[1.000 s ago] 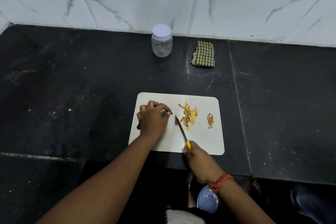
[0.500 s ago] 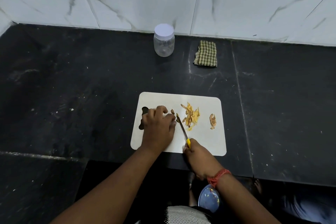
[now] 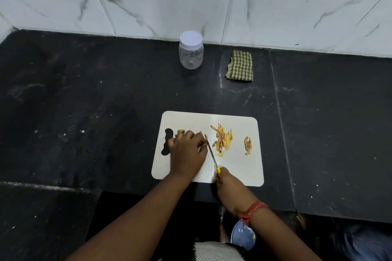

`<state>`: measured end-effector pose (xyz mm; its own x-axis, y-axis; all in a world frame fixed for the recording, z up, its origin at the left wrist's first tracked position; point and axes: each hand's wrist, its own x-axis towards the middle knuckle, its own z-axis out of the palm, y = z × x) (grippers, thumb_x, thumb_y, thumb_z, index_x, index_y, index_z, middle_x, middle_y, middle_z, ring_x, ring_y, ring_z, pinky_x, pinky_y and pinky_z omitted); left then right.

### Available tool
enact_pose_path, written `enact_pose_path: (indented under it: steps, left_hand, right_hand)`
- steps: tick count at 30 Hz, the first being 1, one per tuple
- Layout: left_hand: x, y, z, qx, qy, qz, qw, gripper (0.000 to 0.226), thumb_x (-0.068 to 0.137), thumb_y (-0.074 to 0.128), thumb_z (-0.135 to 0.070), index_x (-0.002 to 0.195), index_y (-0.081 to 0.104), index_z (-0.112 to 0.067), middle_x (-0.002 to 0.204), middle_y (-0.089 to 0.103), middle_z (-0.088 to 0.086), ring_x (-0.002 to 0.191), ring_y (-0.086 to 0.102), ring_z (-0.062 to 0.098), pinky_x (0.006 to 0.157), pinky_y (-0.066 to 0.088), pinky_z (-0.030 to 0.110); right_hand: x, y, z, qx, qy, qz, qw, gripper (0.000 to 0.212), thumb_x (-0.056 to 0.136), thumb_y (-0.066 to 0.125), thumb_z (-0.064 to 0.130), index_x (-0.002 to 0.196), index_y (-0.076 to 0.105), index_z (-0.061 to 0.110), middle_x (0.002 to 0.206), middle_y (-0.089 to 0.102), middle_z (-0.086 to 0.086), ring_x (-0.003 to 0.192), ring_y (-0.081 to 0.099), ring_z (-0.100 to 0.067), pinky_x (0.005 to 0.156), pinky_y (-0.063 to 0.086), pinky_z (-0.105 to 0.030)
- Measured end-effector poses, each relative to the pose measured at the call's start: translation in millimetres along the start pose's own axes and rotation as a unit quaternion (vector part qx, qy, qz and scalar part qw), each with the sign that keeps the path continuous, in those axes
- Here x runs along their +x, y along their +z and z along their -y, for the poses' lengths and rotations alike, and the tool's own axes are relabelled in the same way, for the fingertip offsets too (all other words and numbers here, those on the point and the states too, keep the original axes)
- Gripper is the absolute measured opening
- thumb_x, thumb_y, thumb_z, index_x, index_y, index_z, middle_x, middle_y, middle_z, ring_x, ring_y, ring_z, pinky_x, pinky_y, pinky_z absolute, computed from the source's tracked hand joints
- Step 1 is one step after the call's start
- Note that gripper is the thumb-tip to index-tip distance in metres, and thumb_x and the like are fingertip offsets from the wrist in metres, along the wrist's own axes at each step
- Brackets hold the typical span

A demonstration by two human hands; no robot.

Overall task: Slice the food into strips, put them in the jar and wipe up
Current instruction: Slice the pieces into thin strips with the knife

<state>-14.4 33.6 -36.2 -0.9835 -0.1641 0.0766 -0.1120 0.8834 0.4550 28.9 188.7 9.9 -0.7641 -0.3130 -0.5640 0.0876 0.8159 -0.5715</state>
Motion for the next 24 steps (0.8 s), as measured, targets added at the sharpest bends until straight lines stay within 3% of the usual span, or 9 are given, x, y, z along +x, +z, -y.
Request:
enact_pose_path:
  steps: [3, 9, 14, 16, 19, 22, 24]
  left_hand:
    - [0.7, 1.2, 0.2, 0.003, -0.002, 0.006, 1.000, 0.009, 0.088, 0.064, -0.033, 0.095, 0.067, -0.027, 0.094, 0.064, -0.009, 0.108, 0.054, 0.023, 0.087, 0.034, 0.043]
    - [-0.3, 0.5, -1.2, -0.008, -0.008, 0.009, 1.000, 0.007, 0.089, 0.064, -0.032, 0.095, 0.067, -0.029, 0.095, 0.063, -0.009, 0.110, 0.053, 0.022, 0.088, 0.032, 0.042]
    - [-0.5, -2.7, 0.4, -0.025, -0.006, 0.022, 0.999, 0.005, 0.090, 0.061, -0.031, 0.093, 0.065, -0.029, 0.096, 0.062, -0.011, 0.108, 0.050, 0.017, 0.092, 0.030, 0.041]
    - [-2.8, -4.9, 3.5, -0.032, -0.005, 0.025, 0.999, 0.003, 0.089, 0.061, -0.030, 0.088, 0.063, -0.028, 0.095, 0.061, -0.013, 0.104, 0.051, 0.015, 0.091, 0.028, 0.038]
    - [-8.9, -7.5, 7.5, -0.043, -0.005, 0.020, 0.999, 0.006, 0.087, 0.064, -0.029, 0.082, 0.062, -0.027, 0.091, 0.059, -0.014, 0.101, 0.052, 0.014, 0.090, 0.029, 0.037]
    - [-12.4, -8.8, 5.5, -0.032, 0.018, 0.012, 0.999, 0.006, 0.085, 0.065, -0.032, 0.082, 0.064, -0.026, 0.092, 0.060, -0.012, 0.105, 0.053, 0.017, 0.092, 0.033, 0.042]
    - [-11.9, -9.2, -3.3, -0.028, 0.047, 0.001, 0.999, 0.009, 0.084, 0.063, -0.034, 0.083, 0.066, -0.026, 0.092, 0.061, -0.011, 0.100, 0.054, 0.018, 0.090, 0.032, 0.040]
  right_hand:
    - [-5.1, 0.3, -0.6, 0.001, 0.006, 0.003, 1.000, 0.014, 0.095, 0.036, 0.002, 0.106, 0.043, 0.009, 0.090, 0.058, -0.009, 0.082, 0.059, -0.026, 0.071, 0.043, -0.033]
    - [-17.3, 4.5, -9.0, -0.005, -0.006, 0.004, 1.000, 0.009, 0.098, 0.035, 0.006, 0.101, 0.039, 0.012, 0.073, 0.044, 0.005, 0.062, 0.040, -0.005, 0.055, 0.033, -0.020]
    - [-30.0, 1.1, -15.0, 0.132, 0.026, 0.025, 0.991, 0.011, 0.103, 0.038, 0.021, 0.093, 0.040, 0.017, 0.065, 0.040, 0.003, 0.042, 0.035, -0.001, 0.041, 0.027, -0.014]
    - [-34.6, -1.6, -15.8, 0.153, 0.020, 0.014, 0.988, 0.009, 0.103, 0.041, 0.024, 0.099, 0.044, 0.017, 0.063, 0.042, 0.004, 0.034, 0.039, 0.000, 0.037, 0.025, -0.012]
    - [-34.8, -5.9, -17.5, 0.178, 0.011, -0.008, 0.984, 0.011, 0.102, 0.042, 0.027, 0.097, 0.044, 0.018, 0.063, 0.043, 0.006, 0.037, 0.039, -0.002, 0.040, 0.028, -0.013]
    - [-33.6, -15.0, -15.4, 0.217, 0.006, -0.046, 0.975, 0.019, 0.101, 0.043, 0.029, 0.086, 0.040, 0.018, 0.064, 0.040, 0.000, 0.050, 0.036, -0.012, 0.050, 0.032, -0.027]
    - [-34.1, -23.1, -11.8, 0.283, 0.015, -0.069, 0.957, 0.021, 0.102, 0.042, 0.028, 0.085, 0.038, 0.016, 0.064, 0.037, -0.004, 0.048, 0.033, -0.015, 0.044, 0.029, -0.026]
